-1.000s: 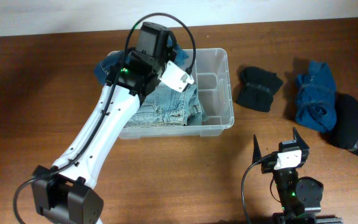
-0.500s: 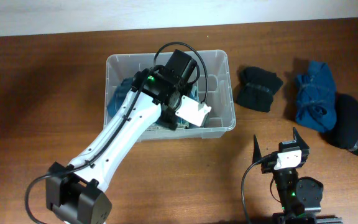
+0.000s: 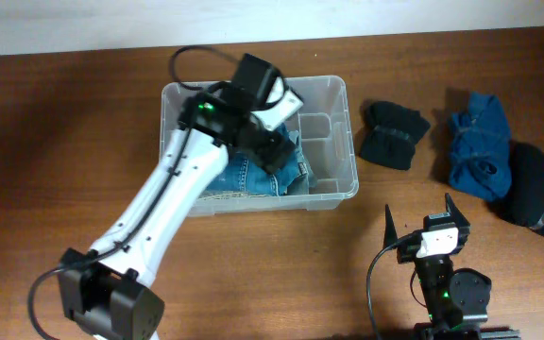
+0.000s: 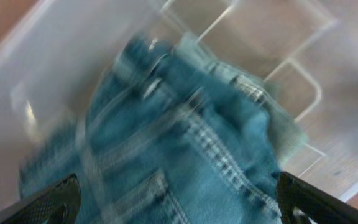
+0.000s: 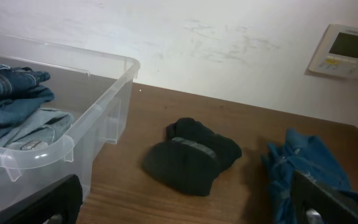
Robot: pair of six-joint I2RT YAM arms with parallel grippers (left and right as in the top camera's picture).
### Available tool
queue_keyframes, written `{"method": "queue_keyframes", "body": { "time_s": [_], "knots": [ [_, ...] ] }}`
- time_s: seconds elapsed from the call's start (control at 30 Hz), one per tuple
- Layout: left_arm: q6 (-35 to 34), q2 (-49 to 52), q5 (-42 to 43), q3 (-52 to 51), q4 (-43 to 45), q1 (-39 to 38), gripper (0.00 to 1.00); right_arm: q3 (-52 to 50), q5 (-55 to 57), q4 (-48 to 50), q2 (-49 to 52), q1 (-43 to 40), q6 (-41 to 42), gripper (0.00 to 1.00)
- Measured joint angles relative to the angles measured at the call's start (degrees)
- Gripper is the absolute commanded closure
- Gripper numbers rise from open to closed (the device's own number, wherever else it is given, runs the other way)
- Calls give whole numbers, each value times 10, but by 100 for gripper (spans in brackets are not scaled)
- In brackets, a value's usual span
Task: Pack container
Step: 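Lift the dark jeans with the left gripper and place them in the box, then raise the left arm aside and reach the right gripper to the blue garment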
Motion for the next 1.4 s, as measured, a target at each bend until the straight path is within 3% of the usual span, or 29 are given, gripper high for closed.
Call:
{"method": "queue_keyframes", "body": {
  "time_s": [0.1,0.33,0.6,0.7,0.87,1.17,1.33,1.4],
  "knots": [
    [-111,0,0,-4,-39,40,1,0,0,0,0,0,0,2],
    [-201,0,2,-82,-42,73,1,0,0,0,0,0,0,2],
    [-247,-15,11,-266,174,73,1,0,0,0,0,0,0,2],
    [-250,-17,12,-270,182,74,1,0,0,0,0,0,0,2],
    [-254,-5,13,-221,127,75,1,0,0,0,0,0,0,2],
    [-223,-24,-16,68,-17,79,1,0,0,1,0,0,0,2],
    [-210,-56,-21,106,-30,103,1,0,10,8,0,0,1,2],
    [-209,-64,-22,106,-40,133,1,0,10,86,0,0,31,1]
  ]
}}
